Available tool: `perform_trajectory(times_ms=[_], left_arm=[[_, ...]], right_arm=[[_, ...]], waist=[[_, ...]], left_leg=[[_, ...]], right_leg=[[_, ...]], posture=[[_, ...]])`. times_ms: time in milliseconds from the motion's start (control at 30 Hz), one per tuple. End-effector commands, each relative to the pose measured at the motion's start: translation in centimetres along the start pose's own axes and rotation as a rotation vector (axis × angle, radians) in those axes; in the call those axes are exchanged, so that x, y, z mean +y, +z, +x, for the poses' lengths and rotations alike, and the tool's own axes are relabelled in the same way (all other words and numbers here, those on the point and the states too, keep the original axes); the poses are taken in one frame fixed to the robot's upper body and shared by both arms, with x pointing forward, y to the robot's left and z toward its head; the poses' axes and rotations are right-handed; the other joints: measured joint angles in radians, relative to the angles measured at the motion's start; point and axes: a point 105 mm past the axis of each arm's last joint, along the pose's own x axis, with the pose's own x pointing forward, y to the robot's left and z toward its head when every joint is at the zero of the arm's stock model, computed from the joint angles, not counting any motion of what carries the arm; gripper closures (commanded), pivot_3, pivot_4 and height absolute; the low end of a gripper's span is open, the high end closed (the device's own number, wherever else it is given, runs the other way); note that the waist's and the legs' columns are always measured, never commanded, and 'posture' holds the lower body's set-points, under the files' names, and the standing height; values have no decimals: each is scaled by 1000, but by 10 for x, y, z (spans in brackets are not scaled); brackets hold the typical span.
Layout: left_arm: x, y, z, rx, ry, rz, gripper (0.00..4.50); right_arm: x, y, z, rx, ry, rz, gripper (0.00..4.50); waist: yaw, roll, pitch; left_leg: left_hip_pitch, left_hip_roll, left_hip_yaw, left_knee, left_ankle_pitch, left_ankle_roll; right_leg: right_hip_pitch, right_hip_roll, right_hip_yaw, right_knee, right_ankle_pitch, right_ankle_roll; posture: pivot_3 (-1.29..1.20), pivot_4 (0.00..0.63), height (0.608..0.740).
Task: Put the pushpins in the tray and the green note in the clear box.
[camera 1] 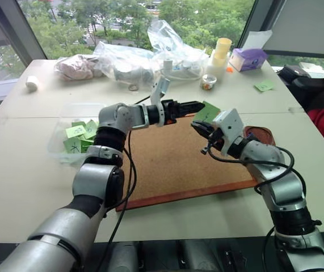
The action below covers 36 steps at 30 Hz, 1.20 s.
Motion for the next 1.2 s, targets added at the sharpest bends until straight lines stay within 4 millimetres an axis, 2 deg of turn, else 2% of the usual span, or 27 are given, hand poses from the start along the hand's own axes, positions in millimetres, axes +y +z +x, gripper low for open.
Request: perform_trajectory(times_ms=[33, 133, 233, 367, 400, 467, 567, 767, 1200], left_arm=[[-14, 7, 12, 6, -64, 44, 85], [-18, 4, 16, 35, -98, 61, 85], [-18, -2, 21, 77, -106, 94, 881], [-20, 1, 22, 84, -110, 125, 2918], [-21, 2, 23, 84, -114, 130, 3246], [-23, 3, 23, 88, -128, 139, 4339], [-24, -3, 21, 128, -158, 206, 4435], [-6, -12, 18, 175, -84, 391, 4435], [11, -16, 11, 143, -31, 341, 4435]], right_arm=[[8, 21, -4, -60, 27, -78, 4500], [14, 20, -4, -51, 45, -90, 4500], [18, 19, -6, -41, 63, -111, 4500], [19, 19, -7, -36, 67, -122, 4500], [19, 19, -7, -35, 66, -125, 4500], [19, 19, -8, -34, 66, -128, 4500], [20, 19, -9, -31, 69, -137, 4500], [19, 18, -9, -36, 58, -156, 4500], [18, 25, -4, -74, 10, -194, 4500]], waist=[[2, 0, 0], [4, 0, 0], [3, 0, 0], [1, 0, 0], [0, 0, 0], [0, 0, 0], [0, 0, 0], [2, 0, 0], [3, -1, 1]], left_leg=[[0, 0, 0, 0, 0, 0], [0, -1, 0, 0, 0, 0], [-1, -2, 0, 0, 0, 0], [0, -2, -1, 0, 0, 0], [0, -2, -1, 0, 0, 0], [-1, -1, -1, 0, 0, 0], [-1, -2, -1, 0, 0, 0], [-1, -2, 0, 0, 0, 0], [-1, -1, -1, 0, 0, 0]], right_leg=[[0, 0, 0, 0, 0, 0], [0, 0, 0, -1, 0, 0], [0, 0, 0, -1, 0, 0], [0, 0, 0, -1, 0, 0], [0, 0, 0, -1, 0, 0], [0, 0, 0, -1, 0, 0], [0, 0, 0, -1, 0, 0], [0, 0, 0, -1, 0, 0], [0, 0, 0, -1, 0, 0]], posture=[[0, 150, 738], [0, 150, 738], [0, 150, 738], [0, 150, 738], [0, 150, 738], [0, 150, 738], [0, 150, 738], [0, 150, 738], [0, 150, 738]])
